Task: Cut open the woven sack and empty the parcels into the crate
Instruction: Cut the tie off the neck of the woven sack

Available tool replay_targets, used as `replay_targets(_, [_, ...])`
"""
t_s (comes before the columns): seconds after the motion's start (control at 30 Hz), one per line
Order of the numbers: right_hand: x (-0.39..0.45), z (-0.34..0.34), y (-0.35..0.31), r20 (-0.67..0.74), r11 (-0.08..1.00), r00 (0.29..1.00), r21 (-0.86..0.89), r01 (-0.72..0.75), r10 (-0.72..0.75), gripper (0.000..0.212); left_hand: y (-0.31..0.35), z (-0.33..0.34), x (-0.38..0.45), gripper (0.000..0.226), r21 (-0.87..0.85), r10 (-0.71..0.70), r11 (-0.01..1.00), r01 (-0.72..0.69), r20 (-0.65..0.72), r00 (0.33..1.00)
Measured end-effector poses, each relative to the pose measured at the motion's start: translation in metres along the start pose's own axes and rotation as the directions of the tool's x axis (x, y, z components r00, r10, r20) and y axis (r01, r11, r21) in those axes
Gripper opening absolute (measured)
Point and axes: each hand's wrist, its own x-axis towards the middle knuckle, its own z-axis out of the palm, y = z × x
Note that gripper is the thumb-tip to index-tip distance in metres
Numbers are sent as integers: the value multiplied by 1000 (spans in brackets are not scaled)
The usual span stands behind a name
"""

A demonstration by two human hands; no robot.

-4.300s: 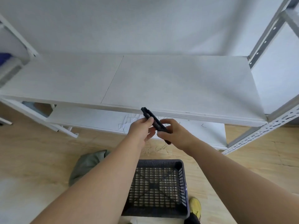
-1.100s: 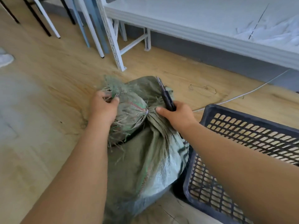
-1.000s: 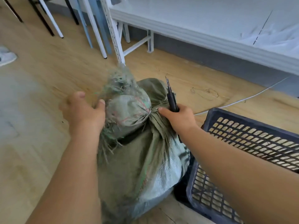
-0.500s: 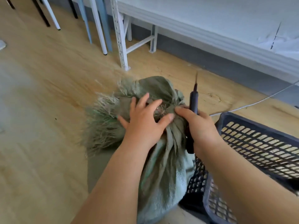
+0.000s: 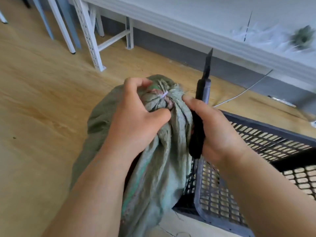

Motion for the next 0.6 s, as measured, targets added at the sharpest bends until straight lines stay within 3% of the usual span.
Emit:
replay_targets(0.13, [-4,7,-18,-91,974,996,-226,1,-22,24,-3,-8,-5,43,16,-97,995,96,112,989])
replay_targets(0.23, [4,18,-18,-175,886,969,-458,75,-172,17,-15,-7,-9,36,145,-117,983,111,33,993])
replay_targets(0.33, [3,35,-31,25,796,940,-524,302,-340,14,-9,-15,-16,35,200,-39,979,47,-42,998])
replay_targets(0.43, [-4,36,-42,291,733,928,-575,364,-232,23,0,-14,-24,40,149,-52,987,58,-45,998])
replay_targets(0.6, [-30,-24,-42,341,779,936,-562,279,-89,49,10,11,-33,36,131,-31,991,19,85,996])
